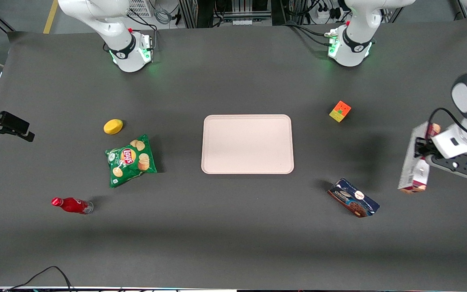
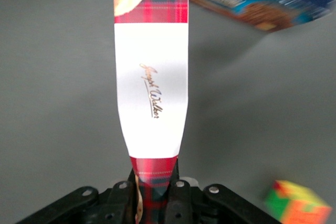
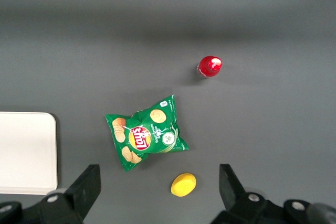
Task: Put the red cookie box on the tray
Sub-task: 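Lift the red cookie box and carry it over the pink tray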
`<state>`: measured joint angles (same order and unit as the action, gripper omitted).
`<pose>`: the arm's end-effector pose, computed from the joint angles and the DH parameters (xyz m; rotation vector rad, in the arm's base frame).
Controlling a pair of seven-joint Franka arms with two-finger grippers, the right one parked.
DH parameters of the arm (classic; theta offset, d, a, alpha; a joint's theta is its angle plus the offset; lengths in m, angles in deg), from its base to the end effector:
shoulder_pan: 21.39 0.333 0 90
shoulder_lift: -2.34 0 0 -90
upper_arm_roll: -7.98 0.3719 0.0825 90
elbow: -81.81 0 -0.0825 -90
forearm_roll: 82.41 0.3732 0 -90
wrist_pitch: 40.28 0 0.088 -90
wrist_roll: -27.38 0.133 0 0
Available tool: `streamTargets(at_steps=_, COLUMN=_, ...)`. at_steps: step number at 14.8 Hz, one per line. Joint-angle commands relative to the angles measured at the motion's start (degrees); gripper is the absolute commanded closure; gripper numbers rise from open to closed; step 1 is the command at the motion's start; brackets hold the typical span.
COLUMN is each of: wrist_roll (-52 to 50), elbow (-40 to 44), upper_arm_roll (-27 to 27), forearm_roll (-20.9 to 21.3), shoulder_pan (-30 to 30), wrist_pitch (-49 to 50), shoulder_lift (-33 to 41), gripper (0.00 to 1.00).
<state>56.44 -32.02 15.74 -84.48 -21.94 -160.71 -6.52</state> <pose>0.5761 0.0676 0.4200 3.0685 -0.5642 -0.0513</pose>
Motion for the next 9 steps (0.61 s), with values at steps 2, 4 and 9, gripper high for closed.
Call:
streamTargets(at_steps=2, wrist_roll=-27.2, elbow=-0.6, upper_arm_roll=-5.0, forearm_roll=-0.1, shoulder_pan=-9.7, wrist_pitch=8.4, shoulder_lift=5.7, gripper=1.00)
streamTargets(at_steps=4, wrist_roll=-37.4, elbow=-0.3, upper_arm_roll=-11.8, forearm_roll=0.0, shoulder_pan=-9.8, wrist_pitch=8.5, shoulder_lift=6.1, gripper=1.00)
streamTargets(at_steps=9, wrist_roll=-52.3, elbow=-0.8, upper_arm_roll=-20.6, forearm_roll=0.7, shoulder_pan=-10.6, wrist_pitch=6.3, shoulder_lift=4.9, gripper=1.00)
